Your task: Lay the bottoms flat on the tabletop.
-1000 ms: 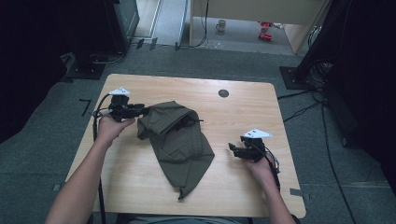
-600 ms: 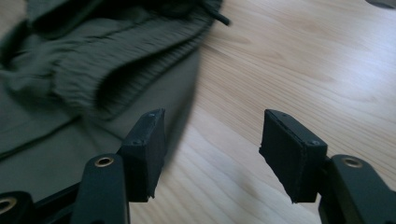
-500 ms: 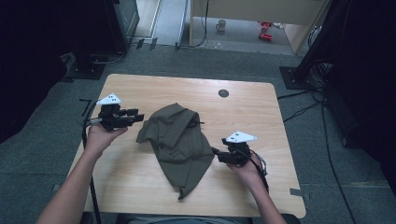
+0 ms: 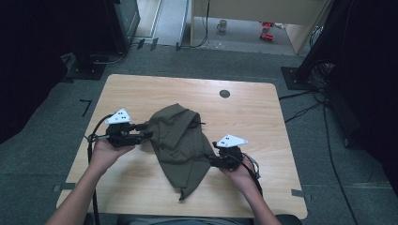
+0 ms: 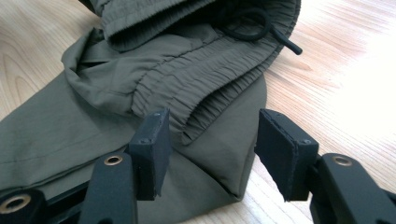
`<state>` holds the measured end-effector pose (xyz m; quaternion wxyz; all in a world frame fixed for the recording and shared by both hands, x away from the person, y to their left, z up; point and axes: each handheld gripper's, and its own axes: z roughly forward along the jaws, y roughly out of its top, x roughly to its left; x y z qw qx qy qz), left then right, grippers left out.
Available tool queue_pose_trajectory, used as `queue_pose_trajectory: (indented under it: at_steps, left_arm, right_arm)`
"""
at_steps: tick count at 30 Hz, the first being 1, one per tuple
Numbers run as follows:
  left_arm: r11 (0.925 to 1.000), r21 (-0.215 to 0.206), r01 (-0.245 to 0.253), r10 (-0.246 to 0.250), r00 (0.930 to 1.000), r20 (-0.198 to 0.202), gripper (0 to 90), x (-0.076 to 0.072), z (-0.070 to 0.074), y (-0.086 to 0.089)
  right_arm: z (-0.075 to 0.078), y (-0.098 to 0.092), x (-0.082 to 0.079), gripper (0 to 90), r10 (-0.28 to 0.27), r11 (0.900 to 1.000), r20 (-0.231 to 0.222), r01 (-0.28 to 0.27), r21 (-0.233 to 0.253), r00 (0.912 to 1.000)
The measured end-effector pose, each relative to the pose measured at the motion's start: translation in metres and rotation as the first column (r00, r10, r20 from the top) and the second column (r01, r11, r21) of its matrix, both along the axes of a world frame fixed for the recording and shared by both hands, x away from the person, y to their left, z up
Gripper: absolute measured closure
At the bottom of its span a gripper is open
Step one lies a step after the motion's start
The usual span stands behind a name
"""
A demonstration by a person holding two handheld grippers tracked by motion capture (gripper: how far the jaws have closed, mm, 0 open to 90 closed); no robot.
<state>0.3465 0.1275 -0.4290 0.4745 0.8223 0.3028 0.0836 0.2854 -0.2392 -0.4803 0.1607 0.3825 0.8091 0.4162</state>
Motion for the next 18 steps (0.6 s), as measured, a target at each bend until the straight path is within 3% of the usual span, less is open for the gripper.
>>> queue_pose_trajectory:
  at_steps: [10,14,18]
  left_arm:
    - [0.9954,0.057,0.077,-0.076,0.9970,-0.014,48.2,-0.003,-0.025,-0.046]
    - [0.9905,0.099,0.096,-0.093,0.9951,-0.034,36.5,0.004,-0.043,-0.054]
    - [0.9851,0.144,0.094,-0.090,0.9953,-0.034,31.3,0.007,-0.055,-0.058]
  right_arm:
    - [0.001,0.011,-0.001,44.1,0.022,1.000,0.010,-0.022,0.002,0.9997]
    - [0.002,0.018,0.000,42.0,0.036,0.999,0.015,-0.036,0.005,0.9992]
    - [0.002,0.023,0.000,40.4,0.047,0.999,0.014,-0.047,0.006,0.9988]
